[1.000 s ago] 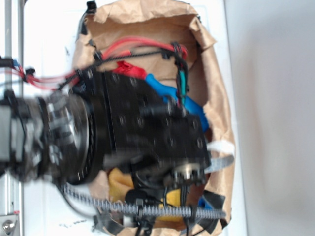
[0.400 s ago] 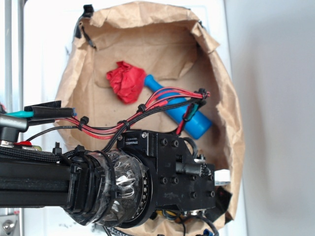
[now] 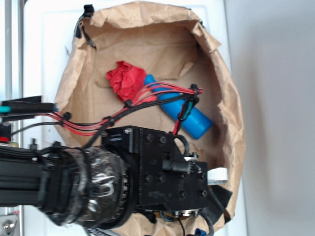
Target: Grab the yellow cloth.
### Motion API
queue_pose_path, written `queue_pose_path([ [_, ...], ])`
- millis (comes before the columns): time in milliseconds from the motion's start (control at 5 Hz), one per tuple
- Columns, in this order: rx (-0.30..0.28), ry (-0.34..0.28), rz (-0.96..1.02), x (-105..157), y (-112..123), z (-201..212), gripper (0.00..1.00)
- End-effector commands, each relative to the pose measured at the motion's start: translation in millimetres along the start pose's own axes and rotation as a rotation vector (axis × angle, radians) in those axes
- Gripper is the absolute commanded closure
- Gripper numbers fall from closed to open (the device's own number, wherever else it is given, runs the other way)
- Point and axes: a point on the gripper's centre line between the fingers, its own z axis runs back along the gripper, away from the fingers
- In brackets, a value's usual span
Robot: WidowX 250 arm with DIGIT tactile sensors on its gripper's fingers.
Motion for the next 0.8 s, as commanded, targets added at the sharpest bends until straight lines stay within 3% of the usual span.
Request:
queue_pose_path([
  [0, -0.059, -0.21, 0.083, 38, 44, 77, 1.0],
  [200, -0.096, -0.276, 0.164, 37, 64, 115, 1.0],
  [400, -0.075, -0.31, 0.223, 36, 73, 134, 1.0],
  [600, -0.053, -0.333, 0.177, 13, 71, 156, 1.0],
])
